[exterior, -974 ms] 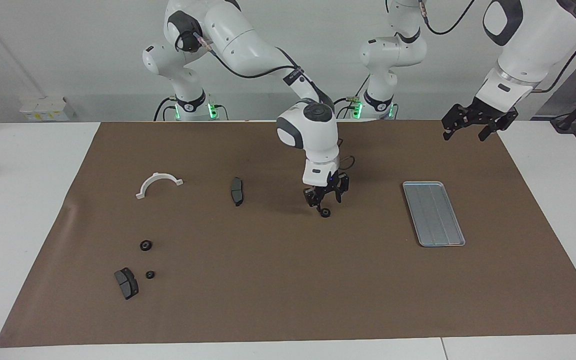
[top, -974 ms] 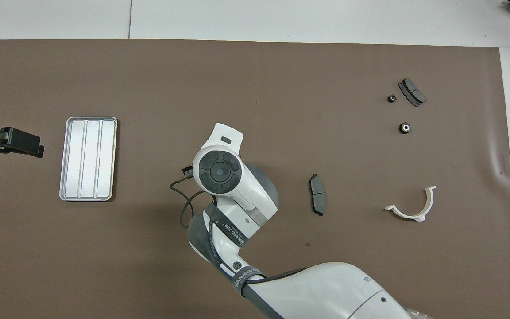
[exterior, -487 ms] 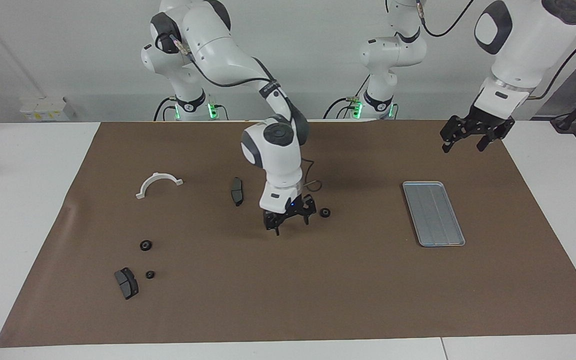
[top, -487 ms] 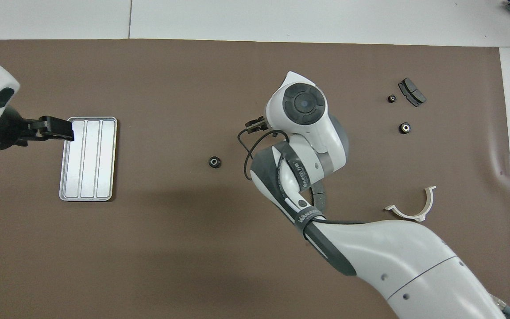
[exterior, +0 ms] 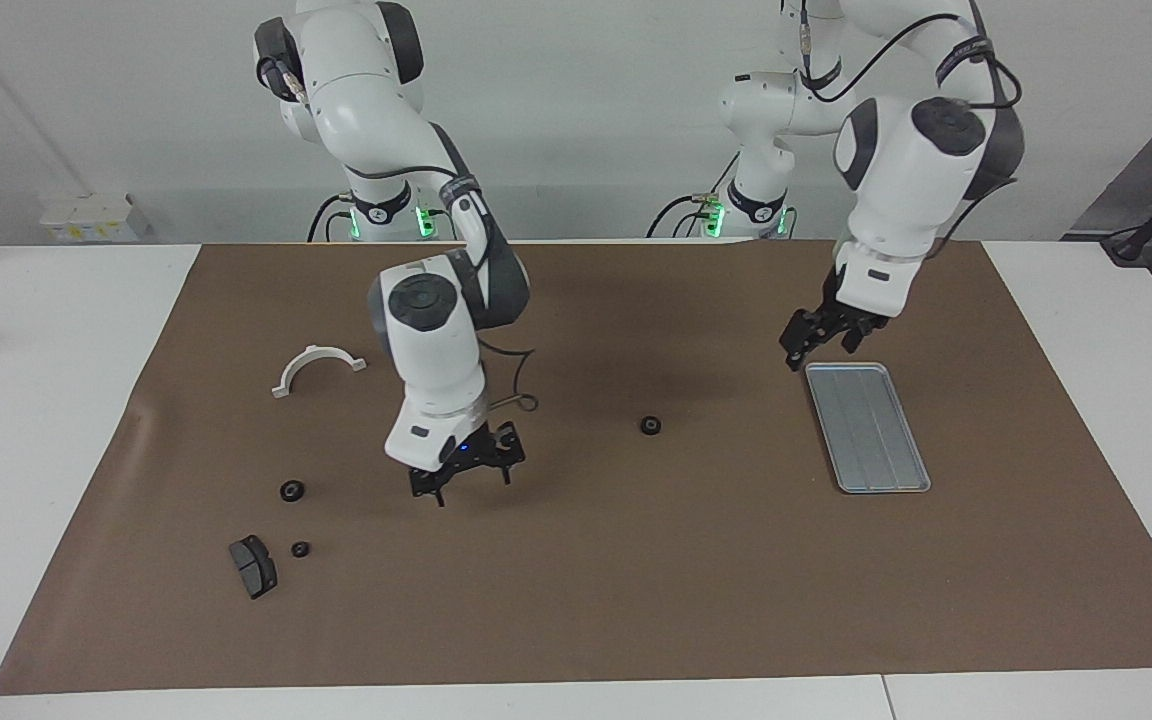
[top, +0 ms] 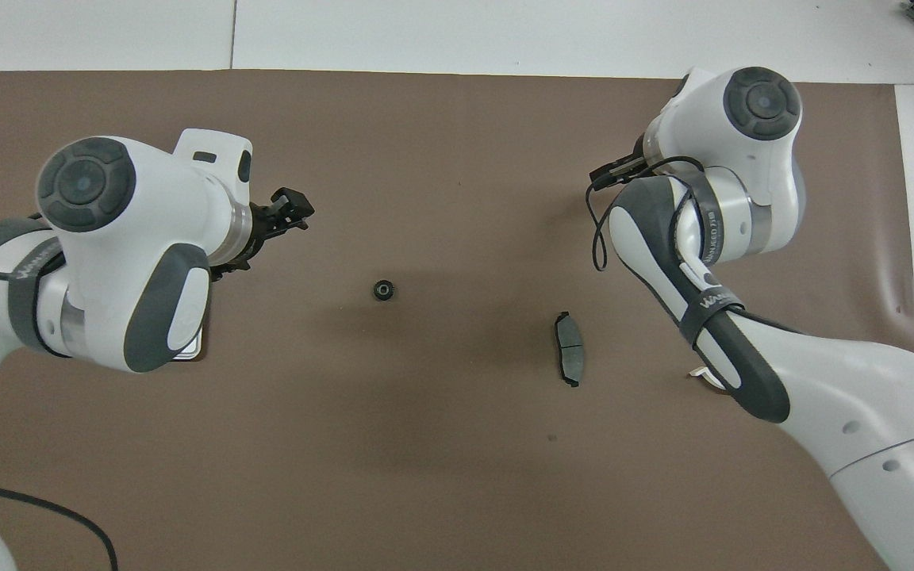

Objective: Pick bearing gear from pile to tray
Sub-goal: 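Set the bearing down with the right gripper while the left gripper approaches, then grasp the bearing with the left gripper while the right gripper returns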

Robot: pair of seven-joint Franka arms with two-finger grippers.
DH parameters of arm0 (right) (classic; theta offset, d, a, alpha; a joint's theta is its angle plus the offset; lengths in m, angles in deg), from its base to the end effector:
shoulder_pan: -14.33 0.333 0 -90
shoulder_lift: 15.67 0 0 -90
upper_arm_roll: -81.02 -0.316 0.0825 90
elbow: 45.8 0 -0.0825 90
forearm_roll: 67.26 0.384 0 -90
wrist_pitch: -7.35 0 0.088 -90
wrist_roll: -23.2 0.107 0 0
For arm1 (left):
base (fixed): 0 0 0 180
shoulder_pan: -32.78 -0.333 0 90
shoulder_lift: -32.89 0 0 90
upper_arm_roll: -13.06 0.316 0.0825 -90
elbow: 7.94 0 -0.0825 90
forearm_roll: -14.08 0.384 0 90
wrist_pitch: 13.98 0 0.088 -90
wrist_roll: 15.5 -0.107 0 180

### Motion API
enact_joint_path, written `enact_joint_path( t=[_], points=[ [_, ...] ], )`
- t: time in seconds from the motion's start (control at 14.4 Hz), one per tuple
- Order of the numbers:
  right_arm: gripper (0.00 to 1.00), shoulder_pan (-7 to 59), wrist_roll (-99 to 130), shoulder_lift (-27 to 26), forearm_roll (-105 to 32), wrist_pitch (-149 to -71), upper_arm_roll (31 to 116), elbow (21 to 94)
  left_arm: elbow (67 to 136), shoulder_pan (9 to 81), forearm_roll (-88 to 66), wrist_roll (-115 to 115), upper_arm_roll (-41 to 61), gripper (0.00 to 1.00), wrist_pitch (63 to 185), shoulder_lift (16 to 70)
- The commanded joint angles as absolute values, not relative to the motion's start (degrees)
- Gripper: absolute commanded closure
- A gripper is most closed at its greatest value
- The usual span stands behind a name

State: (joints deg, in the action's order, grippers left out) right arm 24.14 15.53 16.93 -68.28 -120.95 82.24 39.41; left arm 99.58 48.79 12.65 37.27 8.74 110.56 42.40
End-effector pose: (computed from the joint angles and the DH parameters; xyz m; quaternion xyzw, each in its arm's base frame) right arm 0.7154 0.1103 0.3595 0.9847 0.1478 0.0916 0.0123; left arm 0.5764 -0.2125 0.4357 0.9559 0.2857 0.0427 0.0527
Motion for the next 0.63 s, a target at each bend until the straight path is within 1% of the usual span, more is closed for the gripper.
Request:
enact_joint_path(
  t=[0.0,0.21,0.35,0.56],
  points=[
    [0.01,20.41,13.80,16.76,-68.14,-121.59,81.11,39.98,99.90,52.89,15.90,49.85,9.72,0.00,112.49,45.18],
    [0.04,15.84,8.97,17.02,-67.97,-123.25,81.11,41.03,99.46,57.11,19.34,60.15,9.81,0.00,115.38,51.15],
    [0.08,14.86,8.87,17.63,-67.97,-126.40,81.11,42.17,98.59,57.65,20.49,62.63,9.89,0.00,115.57,51.87],
    [0.13,13.72,8.87,19.30,-67.97,-131.07,81.11,42.36,99.02,58.27,20.58,63.07,9.81,0.00,115.66,52.05]
  ],
)
